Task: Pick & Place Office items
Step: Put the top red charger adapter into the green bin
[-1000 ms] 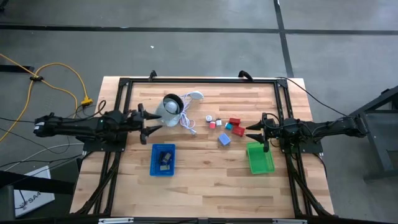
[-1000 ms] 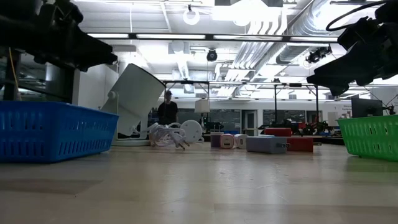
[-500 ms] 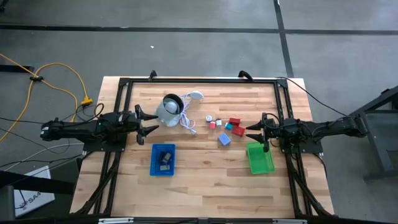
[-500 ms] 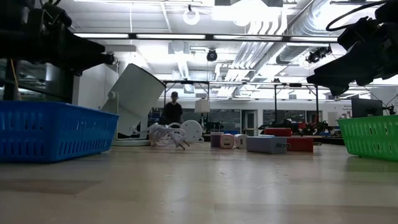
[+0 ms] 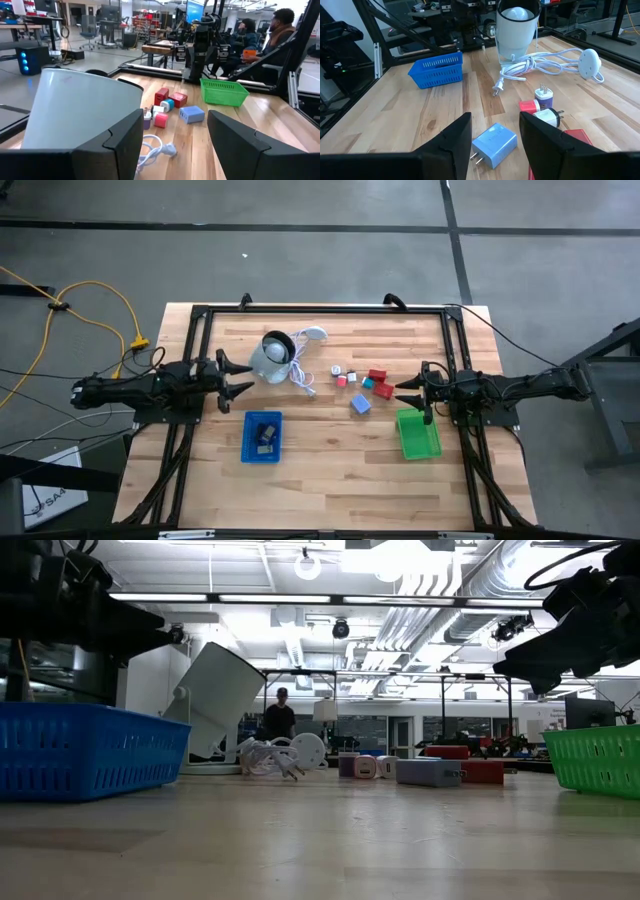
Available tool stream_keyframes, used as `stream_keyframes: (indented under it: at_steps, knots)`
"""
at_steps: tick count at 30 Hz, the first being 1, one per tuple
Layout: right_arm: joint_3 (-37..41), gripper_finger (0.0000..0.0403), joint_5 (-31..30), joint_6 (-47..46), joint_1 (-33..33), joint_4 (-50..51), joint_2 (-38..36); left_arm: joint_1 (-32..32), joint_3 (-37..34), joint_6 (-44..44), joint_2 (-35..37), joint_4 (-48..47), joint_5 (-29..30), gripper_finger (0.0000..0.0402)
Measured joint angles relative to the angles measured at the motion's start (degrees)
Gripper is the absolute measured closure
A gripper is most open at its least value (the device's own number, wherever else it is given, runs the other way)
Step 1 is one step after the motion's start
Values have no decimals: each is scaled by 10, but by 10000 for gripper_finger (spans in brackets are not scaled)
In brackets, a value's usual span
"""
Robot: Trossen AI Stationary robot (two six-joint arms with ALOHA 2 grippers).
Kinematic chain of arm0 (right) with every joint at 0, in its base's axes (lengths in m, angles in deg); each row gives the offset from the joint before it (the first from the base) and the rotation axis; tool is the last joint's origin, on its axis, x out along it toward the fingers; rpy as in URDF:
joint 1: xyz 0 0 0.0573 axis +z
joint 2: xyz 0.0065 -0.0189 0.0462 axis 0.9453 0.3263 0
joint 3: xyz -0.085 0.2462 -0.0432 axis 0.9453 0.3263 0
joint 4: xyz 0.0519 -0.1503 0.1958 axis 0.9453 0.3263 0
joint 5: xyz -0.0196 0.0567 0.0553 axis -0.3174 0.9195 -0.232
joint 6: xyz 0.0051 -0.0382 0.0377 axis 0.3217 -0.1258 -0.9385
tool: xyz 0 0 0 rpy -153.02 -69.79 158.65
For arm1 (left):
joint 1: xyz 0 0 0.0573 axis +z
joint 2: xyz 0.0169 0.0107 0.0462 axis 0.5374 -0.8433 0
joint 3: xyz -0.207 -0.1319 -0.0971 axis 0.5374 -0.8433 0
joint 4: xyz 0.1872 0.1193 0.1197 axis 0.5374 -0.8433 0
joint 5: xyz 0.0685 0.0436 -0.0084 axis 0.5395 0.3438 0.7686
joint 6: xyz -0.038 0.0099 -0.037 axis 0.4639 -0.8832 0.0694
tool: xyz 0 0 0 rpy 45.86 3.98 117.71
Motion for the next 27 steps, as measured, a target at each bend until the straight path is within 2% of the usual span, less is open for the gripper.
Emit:
stream_keyframes:
  at_steps: [15, 27]
  knots:
    - [0, 250, 0, 0, 0, 0, 0, 0, -1, -15, 0, -7, -33, 189]
    - [0, 250, 0, 0, 0, 0, 0, 0, -2, -14, 0, -8, -33, 189]
